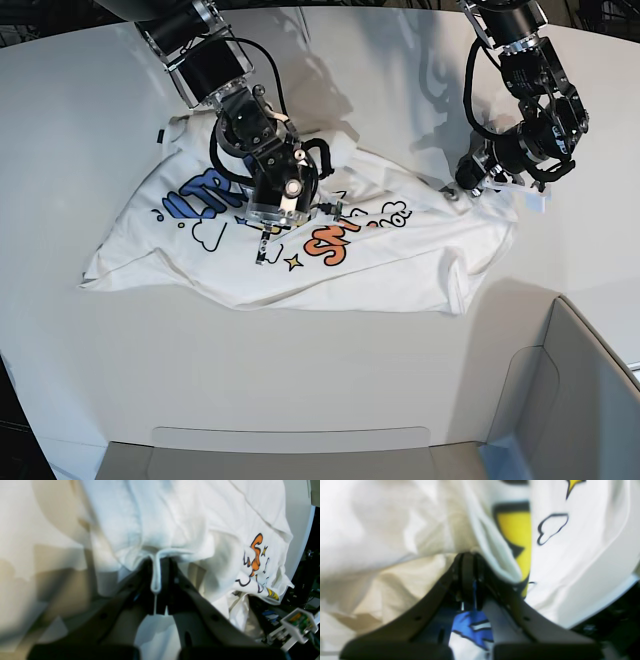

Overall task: Layout the t-shirt on the table in an organized manner, then fold the t-shirt properly
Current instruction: 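Pull the t-shirt hem with the right gripper away from the left gripper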

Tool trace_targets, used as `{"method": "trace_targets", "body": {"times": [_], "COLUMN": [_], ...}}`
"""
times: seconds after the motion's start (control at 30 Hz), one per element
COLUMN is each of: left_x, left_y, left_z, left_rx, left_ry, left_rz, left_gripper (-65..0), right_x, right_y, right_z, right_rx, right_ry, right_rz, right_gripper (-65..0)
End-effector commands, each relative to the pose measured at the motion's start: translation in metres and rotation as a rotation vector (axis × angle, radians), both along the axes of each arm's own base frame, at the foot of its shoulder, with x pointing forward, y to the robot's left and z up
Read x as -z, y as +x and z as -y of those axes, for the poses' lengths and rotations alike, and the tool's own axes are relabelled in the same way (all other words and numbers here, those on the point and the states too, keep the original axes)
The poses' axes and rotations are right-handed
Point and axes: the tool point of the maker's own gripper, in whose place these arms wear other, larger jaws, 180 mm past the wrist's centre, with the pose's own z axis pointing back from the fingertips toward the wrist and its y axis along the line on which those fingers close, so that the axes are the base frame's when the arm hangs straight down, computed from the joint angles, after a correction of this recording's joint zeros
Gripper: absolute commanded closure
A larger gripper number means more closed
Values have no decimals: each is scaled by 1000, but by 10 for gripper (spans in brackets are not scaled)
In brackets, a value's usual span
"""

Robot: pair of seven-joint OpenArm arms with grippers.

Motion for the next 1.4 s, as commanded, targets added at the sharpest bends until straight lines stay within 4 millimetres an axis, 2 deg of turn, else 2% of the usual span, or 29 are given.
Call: {"method": "trace_targets", "body": {"times": [0.0, 0.17, 0.43, 0.6, 0.7, 0.9, 1.07, 1.27, 1.37], "left_x": [14, 13, 12, 6, 6, 6, 4, -34, -61], "left_y": [-18, -18, -17, -5, -5, -5, -4, 15, 29], "left_z": [-3, -3, -3, -3, -3, -4, -4, -31, -37], "left_rx": [17, 18, 18, 17, 17, 17, 18, 39, 110], "left_ry": [39, 41, 42, 42, 42, 44, 47, 168, 265], "left_rz": [-99, -95, -94, -67, -67, -67, -61, 48, 120], "left_gripper": [0, 0, 0, 0, 0, 0, 0, 0, 0], "right_x": [9, 3, 4, 7, -6, -47, -55, -57, -85], "right_y": [-7, 2, 7, 5, 13, 40, 44, 45, 54], "right_z": [8, 9, 45, 69, 78, 117, 133, 127, 118], "right_rx": [13, 42, 206, 246, 316, 443, 460, 455, 441], "right_ry": [-21, -7, 41, 34, 123, 176, 123, 127, 170], "right_rz": [-44, -29, -41, -50, -12, 133, 165, 172, 268], "right_gripper": [0, 0, 0, 0, 0, 0, 0, 0, 0]}}
